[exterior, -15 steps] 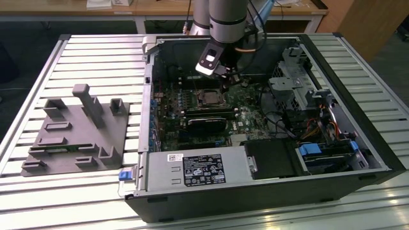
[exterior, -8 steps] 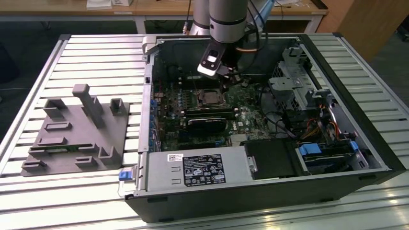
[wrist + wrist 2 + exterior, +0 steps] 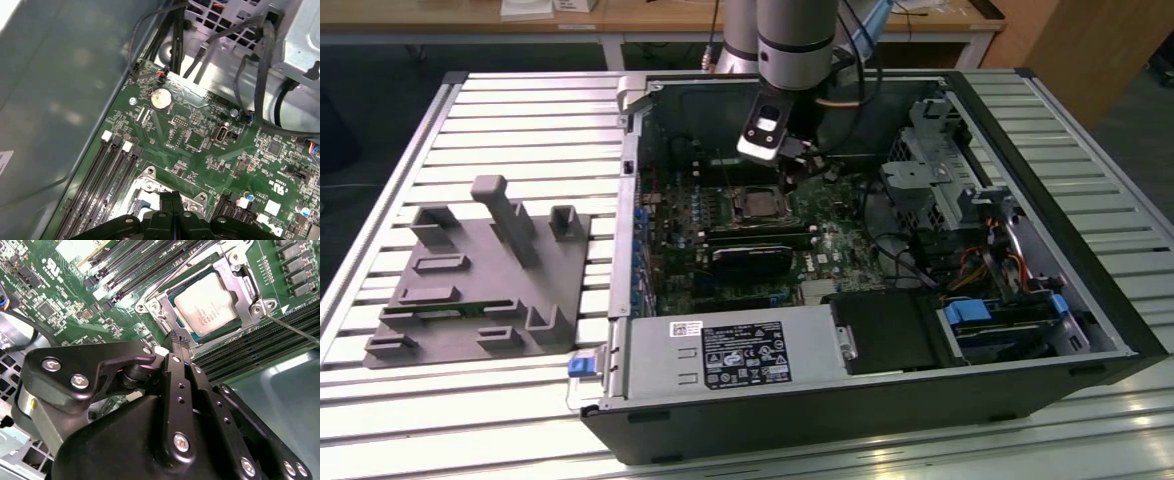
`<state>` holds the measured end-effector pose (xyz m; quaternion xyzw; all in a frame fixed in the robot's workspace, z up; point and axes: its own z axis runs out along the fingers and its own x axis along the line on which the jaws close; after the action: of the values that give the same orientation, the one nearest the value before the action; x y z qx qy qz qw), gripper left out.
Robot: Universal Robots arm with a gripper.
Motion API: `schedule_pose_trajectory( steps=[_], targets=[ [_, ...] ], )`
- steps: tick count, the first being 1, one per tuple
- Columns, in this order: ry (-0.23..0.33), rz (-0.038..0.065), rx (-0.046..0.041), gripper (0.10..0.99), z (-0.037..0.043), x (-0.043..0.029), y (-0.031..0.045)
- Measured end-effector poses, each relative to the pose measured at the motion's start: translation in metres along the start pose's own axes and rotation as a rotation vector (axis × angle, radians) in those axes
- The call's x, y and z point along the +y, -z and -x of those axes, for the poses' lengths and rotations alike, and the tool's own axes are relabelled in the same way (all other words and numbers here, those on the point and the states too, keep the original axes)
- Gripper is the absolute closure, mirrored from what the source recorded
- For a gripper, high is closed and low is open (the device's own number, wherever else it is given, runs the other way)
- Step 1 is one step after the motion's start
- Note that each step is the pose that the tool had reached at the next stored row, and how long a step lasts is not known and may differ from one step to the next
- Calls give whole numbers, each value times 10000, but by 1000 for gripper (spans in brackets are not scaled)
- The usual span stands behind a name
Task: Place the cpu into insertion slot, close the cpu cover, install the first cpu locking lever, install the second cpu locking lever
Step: 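Close the cpu cover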
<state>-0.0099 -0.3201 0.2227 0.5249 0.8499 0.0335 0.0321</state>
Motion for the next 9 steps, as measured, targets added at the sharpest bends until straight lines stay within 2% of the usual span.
schedule_pose_trajectory(
  steps=[9],
  targets=[
    [709,8,54,980,0,0,0]
  ],
)
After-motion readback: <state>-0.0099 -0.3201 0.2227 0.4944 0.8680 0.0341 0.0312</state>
